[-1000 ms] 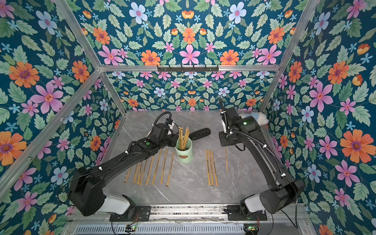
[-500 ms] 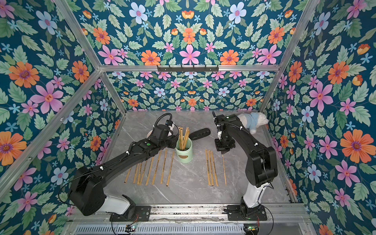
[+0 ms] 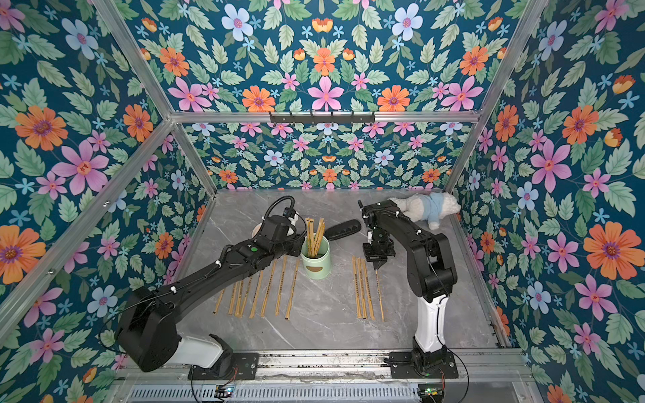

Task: Take the straws out of the storage container
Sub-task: Place the straw at the center of the board.

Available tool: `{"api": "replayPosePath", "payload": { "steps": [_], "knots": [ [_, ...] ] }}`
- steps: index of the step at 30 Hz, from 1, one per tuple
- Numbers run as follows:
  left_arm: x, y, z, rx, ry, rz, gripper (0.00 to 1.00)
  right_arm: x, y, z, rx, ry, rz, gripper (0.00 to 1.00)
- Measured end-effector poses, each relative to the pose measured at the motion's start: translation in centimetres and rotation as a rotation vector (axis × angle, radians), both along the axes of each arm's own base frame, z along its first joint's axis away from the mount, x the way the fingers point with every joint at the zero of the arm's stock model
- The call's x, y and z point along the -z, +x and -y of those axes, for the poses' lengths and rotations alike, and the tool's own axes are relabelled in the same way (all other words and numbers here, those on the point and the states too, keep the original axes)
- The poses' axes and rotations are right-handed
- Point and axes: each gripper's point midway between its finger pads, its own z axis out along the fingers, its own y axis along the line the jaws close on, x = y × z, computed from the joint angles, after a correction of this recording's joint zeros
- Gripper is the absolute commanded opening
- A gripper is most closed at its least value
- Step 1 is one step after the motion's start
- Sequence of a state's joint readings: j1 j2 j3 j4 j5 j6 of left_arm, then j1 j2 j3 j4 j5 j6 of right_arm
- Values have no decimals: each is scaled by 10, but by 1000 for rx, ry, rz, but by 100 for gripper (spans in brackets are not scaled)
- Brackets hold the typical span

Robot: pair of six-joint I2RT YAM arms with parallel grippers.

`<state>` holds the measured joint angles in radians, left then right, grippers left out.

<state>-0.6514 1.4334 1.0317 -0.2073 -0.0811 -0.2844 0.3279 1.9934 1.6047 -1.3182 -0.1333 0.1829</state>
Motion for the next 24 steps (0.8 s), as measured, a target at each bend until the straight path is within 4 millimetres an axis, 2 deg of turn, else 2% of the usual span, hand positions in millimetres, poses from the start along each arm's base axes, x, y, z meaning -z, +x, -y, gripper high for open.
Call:
{"api": "replayPosePath", "payload": {
  "steps": [14,24],
  "knots": [
    [3,-1,-2,-4,10,-2,44,29,15,-8,8,8,-38,12],
    [4,-1,-2,-4,12,-4,44,38,21,-6,19,8,-37,18]
  ]
}}
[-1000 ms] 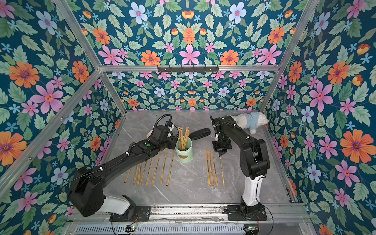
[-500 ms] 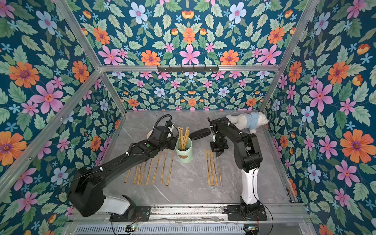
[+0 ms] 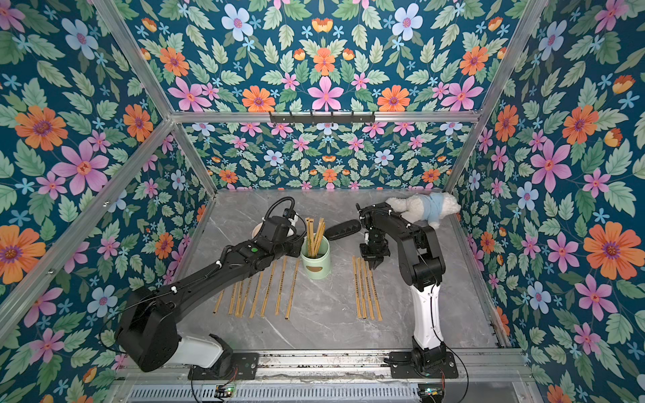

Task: Take the straws out of the storage container
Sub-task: Place the straw at the center of the board, then pick up the straw from the container.

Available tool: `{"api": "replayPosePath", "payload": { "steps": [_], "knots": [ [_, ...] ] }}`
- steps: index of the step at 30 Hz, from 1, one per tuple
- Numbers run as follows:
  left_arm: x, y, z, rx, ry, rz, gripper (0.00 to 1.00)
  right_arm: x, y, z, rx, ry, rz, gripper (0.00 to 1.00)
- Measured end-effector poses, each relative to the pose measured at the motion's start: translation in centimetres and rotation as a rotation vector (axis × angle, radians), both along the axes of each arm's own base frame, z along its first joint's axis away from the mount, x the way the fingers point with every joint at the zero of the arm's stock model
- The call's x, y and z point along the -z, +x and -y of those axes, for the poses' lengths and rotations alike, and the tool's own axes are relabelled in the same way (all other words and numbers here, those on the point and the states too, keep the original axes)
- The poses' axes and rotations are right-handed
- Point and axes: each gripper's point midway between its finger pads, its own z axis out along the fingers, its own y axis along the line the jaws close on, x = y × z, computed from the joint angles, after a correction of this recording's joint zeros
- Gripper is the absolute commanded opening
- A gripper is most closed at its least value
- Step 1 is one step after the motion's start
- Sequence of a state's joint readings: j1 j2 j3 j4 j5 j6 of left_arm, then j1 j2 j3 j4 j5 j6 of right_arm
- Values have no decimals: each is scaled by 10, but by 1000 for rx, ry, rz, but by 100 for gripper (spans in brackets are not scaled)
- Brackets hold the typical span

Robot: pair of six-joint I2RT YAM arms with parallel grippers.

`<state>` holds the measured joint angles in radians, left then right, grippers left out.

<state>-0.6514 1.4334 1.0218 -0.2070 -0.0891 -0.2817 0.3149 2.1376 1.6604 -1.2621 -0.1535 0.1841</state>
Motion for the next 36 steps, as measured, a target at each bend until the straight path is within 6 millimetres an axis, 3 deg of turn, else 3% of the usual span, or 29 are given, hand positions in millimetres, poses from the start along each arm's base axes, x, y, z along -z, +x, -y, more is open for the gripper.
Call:
{"api": "replayPosePath", "payload": {
  "steps": [9,13,18,28,36],
  "knots": [
    [0,0,-1,-3,3,1,44,-1,4,0,12,4,21,18],
    [0,1,-1,-5,4,2,44,-19,7,0,22,21,84,18],
    [-4,2,0,-5,-2,9,44,-56,6,2,25,51,211,19],
    [-11,1,-1,-4,-13,22,45,-163,-13,-13,-22,146,627,27],
    [-12,1,1,-3,-22,19,44,-206,-23,-47,-67,269,846,32]
  ]
}}
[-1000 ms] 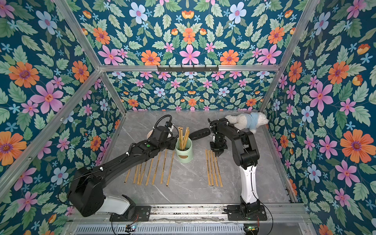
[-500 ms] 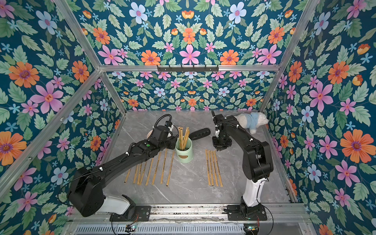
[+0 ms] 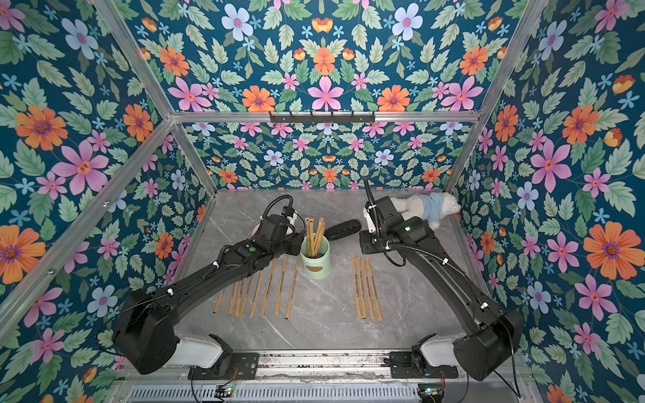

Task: Take the straws out of the storage container
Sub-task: Pick up the straw from the container.

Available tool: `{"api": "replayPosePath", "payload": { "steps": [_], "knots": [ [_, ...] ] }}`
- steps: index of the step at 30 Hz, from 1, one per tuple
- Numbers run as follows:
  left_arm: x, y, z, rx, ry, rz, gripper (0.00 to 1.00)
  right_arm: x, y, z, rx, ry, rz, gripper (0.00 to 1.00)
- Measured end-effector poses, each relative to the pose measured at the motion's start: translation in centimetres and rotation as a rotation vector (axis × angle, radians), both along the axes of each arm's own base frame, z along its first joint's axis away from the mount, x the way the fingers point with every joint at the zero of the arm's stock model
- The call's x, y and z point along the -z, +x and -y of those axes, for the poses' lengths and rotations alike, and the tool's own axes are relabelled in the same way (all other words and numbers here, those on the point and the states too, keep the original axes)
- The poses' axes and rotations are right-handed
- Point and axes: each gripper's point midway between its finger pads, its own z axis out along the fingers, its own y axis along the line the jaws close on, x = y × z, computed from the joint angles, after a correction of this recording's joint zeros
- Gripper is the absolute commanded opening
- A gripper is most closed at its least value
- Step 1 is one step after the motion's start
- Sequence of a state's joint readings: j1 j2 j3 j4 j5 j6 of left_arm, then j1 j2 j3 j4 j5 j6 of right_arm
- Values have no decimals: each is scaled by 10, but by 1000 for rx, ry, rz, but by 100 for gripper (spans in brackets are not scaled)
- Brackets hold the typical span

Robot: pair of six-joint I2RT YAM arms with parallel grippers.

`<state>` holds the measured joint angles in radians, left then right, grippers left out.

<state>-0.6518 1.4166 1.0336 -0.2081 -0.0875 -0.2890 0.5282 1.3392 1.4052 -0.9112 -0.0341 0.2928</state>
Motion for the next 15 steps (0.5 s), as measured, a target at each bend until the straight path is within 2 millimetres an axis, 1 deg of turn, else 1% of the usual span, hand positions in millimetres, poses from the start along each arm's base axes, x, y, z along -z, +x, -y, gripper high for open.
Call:
{"api": "replayPosePath", "payload": {
  "steps": [3,6,15],
  "knots": [
    [0,0,0,1,0,0,44,-8,1,-20,-33,39,43,33],
    [0,0,0,1,0,0,44,-9,6,-40,-67,56,58,32],
    [0,-2,-1,0,-1,1,44,5,31,-84,-103,111,46,32]
  ]
}}
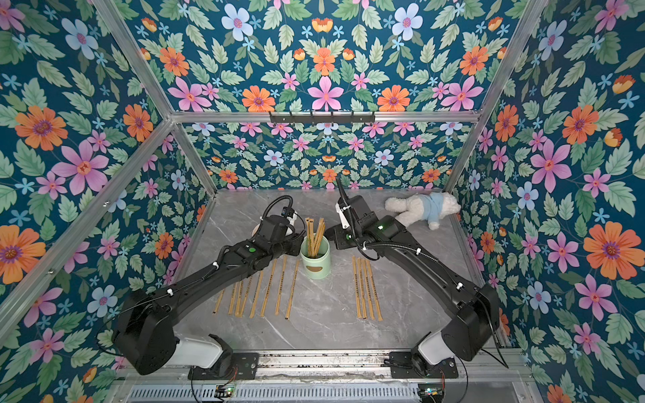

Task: Take the straws out of the storage container
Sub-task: Pick up the straw from the container.

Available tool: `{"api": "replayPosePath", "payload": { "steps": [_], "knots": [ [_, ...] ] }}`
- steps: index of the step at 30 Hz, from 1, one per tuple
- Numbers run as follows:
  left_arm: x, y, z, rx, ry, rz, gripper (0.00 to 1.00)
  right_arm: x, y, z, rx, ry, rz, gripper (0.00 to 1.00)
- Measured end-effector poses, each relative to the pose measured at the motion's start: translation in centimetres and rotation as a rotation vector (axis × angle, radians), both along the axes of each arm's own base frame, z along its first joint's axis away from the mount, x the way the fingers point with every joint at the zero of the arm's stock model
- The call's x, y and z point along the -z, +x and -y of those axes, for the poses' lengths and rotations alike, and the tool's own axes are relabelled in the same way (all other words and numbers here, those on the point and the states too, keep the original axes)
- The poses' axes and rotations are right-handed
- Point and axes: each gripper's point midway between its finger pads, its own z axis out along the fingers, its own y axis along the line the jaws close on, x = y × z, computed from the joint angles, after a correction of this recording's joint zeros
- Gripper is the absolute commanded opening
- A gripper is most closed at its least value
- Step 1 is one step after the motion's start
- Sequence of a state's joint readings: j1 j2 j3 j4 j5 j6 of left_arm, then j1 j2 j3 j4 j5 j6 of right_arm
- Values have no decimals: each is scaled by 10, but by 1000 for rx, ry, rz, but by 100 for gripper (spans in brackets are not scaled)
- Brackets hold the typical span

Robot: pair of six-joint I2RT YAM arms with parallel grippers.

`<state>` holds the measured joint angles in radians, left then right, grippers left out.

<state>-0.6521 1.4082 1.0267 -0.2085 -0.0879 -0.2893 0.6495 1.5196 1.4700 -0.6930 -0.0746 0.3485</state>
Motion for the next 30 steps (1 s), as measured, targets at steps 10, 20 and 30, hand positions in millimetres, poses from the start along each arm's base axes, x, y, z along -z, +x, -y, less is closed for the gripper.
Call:
{"api": "replayPosePath", "payload": {
  "steps": [10,20,30],
  "knots": [
    [-1,-2,-3,-4,1,4,45,17,21,-41,-46,33,-24,30],
    [3,-5,-7,-12,11,1,45,35,32,-67,-81,27,-47,29],
    [4,-6,-9,-16,14,4,45,46,41,-79,-96,24,-67,27]
  ]
}}
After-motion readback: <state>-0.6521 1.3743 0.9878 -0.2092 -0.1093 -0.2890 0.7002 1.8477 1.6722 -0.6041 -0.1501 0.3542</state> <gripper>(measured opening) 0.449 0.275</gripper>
